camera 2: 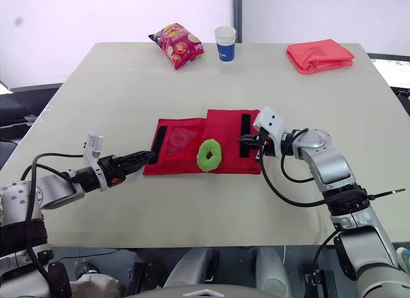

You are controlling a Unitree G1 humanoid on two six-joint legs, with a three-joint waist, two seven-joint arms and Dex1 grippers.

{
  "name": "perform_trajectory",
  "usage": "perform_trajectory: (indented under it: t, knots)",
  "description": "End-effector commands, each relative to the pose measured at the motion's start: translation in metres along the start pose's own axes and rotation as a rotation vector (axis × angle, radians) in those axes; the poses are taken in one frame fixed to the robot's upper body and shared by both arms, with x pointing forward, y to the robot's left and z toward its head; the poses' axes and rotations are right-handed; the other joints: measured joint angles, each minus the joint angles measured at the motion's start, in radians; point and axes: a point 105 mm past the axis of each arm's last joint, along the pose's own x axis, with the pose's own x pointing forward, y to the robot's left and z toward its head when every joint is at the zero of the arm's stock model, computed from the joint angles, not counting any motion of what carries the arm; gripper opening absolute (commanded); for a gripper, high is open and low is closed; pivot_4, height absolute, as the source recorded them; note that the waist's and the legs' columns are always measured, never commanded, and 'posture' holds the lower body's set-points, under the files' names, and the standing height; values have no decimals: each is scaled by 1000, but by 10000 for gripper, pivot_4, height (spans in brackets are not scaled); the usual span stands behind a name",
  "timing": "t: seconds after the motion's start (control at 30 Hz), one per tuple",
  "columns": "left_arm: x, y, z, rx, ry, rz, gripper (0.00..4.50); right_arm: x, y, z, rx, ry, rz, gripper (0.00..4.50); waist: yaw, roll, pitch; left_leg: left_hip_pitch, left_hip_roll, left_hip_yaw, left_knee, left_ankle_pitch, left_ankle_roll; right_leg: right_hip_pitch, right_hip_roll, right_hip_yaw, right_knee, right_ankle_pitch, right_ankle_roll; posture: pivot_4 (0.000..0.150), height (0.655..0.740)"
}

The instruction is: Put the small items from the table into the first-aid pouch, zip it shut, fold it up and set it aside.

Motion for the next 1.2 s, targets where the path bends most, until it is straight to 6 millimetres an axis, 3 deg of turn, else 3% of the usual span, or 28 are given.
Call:
perform_trajectory:
  t: [0.03,0.3,0.63,0.73,0.8,1.0,1.2]
  knots:
    - [2,-3,-2,23,38,48,39675,-3,1,7,-20,-20,-9,663,1,0,0,0,0,0,0,0,0,0,0,0,0,0,0,1500,7400]
    - [16,-25,0,-74,-7,-137,39675,-3,4,7,-13,-17,-6,663,8,0,0,0,-1,0,0,0,0,0,0,0,0,0,0,1500,7400]
    - [9,-26,3,-98,-84,-202,39675,-8,3,3,-3,0,-22,663,5,0,0,-1,0,0,0,0,-1,0,0,-1,0,0,0,1500,7400]
    - [9,-28,3,-100,-107,-223,32831,-9,2,2,-1,2,-25,0,5,-1,0,-1,0,0,0,1,-1,0,0,-1,0,0,0,1500,7400]
    - [4,-30,-2,-99,-115,-248,25078,-9,1,2,0,2,-26,0,5,-1,0,-1,0,0,0,0,-1,0,0,0,0,0,0,1500,7400]
    - [-8,-30,-18,-120,-160,-266,25078,-10,0,2,-1,3,-28,0,3,-1,0,-1,0,0,0,1,-1,0,0,0,0,0,0,1500,7400]
    - [-3,-34,-19,-143,-242,-262,25078,-10,0,1,1,7,-22,0,7,-1,0,-1,0,0,0,1,-1,0,-1,0,-1,0,0,1500,7400]
